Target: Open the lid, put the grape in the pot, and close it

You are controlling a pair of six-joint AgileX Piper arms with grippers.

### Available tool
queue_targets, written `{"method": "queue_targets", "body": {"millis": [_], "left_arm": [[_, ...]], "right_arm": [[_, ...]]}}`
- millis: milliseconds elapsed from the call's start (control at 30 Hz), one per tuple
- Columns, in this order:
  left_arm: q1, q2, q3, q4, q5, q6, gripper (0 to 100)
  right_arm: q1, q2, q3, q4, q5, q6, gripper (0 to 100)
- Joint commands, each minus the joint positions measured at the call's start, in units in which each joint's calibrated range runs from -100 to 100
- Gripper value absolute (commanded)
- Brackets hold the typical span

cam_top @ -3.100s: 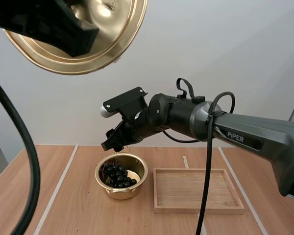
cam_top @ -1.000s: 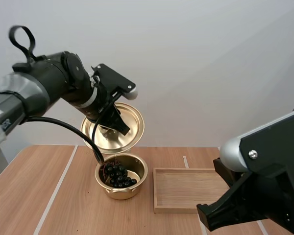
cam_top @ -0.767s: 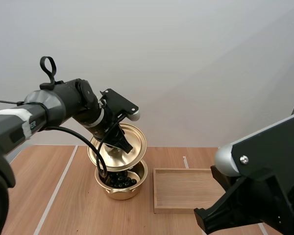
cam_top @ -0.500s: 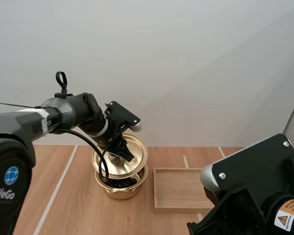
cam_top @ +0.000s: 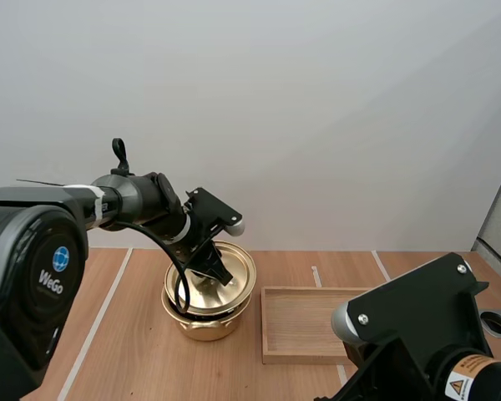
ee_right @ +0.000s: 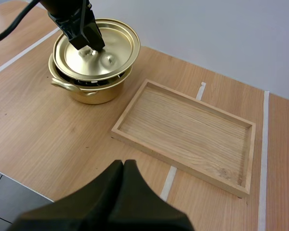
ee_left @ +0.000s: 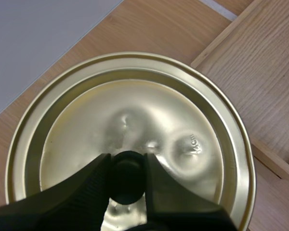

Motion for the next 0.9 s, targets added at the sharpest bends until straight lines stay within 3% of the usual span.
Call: {"method": "queue_targets", "body": {"millis": [0,233,600,700,733,833,867], "left_arm": [[-0.07,0.5,0.0,0.3,2.3,0.2,0],[-0.07,0.5,0.0,5.1,2.5,-1.0,0],[-0.07,0.5,0.0,4.5,3.2,-1.0,2],[-0.07,0.5,0.0,4.2,3.8,-1.0,25],[-0.07,0.5,0.0,4.2,4.5,-1.0,40],[-0.07,0.3,0.0,3.9,7.0,-1.7,96],[-0.07,0.3,0.0,3.7,8.1,-1.8,100]], "right_arm": [[-0.2,-0.4,0.2,-0.2,0.0,-0.1,0],[-0.2,-0.4,0.2,-0.1,0.0,-0.1,0],[-0.2,-0.4,0.2,1.1,0.0,-0.1,0],[-0.2,-0.4,0.2,1.1,0.0,-0.1,0],[-0.2,-0.4,0.2,1.1,0.0,-0.1,0],[-0.2,-0.4,0.2,1.1,0.0,-0.1,0],[-0.2,-0.4,0.2,1.1,0.0,-0.1,0]]}}
